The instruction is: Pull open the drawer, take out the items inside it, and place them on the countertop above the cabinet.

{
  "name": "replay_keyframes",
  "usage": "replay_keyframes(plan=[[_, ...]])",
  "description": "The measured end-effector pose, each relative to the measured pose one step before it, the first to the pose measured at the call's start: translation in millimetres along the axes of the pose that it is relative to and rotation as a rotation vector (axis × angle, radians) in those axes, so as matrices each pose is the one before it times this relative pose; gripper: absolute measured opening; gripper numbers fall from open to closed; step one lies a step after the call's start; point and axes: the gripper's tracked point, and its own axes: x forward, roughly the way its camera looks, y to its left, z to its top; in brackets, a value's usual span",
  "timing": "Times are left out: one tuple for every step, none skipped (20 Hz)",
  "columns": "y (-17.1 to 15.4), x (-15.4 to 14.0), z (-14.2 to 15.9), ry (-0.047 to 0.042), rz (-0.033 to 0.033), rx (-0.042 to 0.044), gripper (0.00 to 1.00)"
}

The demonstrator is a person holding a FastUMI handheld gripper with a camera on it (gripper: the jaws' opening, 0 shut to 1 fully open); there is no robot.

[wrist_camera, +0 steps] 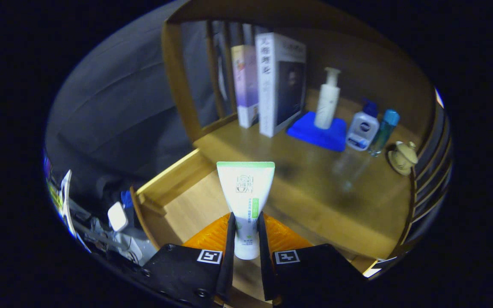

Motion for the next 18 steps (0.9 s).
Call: replay_keyframes(plan=[[-11.99, 3.54, 10.82, -0.01326, -0.0317, 0.01729, 0.3], [-9.18, 2.12, 7.41, -0.00434, -0.02655, 0.01601, 0.31], [-5.4, 3.12, 4.59, 0.00725, -0.01937, 0.01372, 0.3], [-4.86, 3.96, 3.62, 0.0118, -0.01482, 0.01766, 0.3], [-5.15, 3.72, 4.12, 0.00553, -0.02726, 0.01641, 0.3], [-5.37, 5.91, 4.26, 0.00532, -0.02045, 0.00924, 0.3], [-6.22, 6.71, 4.58, -0.0084, -0.02486, 0.01532, 0.3], [-3.15, 5.97, 5.6, -0.01915, -0.00951, 0.01673, 0.3], [-0.26, 7.92, 1.93, -0.01053, -0.00617, 0.02136, 0.3], [-5.14, 9.0, 2.07, -0.01075, -0.0101, 0.00925, 0.28], [-2.23, 4.25, -0.96, -0.00024, -0.01126, -0.00758, 0.28], [0.12, -1.1, 0.06, -0.01149, -0.00662, -0.00895, 0.28], [3.07, -2.0, 2.36, -0.0284, -0.00318, -0.00418, 0.28], [2.3, -5.12, 1.55, -0.03099, -0.00699, 0.00174, 0.28], [0.8, -11.7, 4.73, -0.03958, -0.01181, -0.00627, 0.39], [1.46, -8.82, 3.84, -0.04547, -0.01352, -0.0084, 0.51], [0.37, -12.11, 1.56, -0.04743, -0.02574, -0.00964, 0.62], [1.47, -11.57, 1.76, -0.0524, -0.0265, -0.00704, 0.73]])
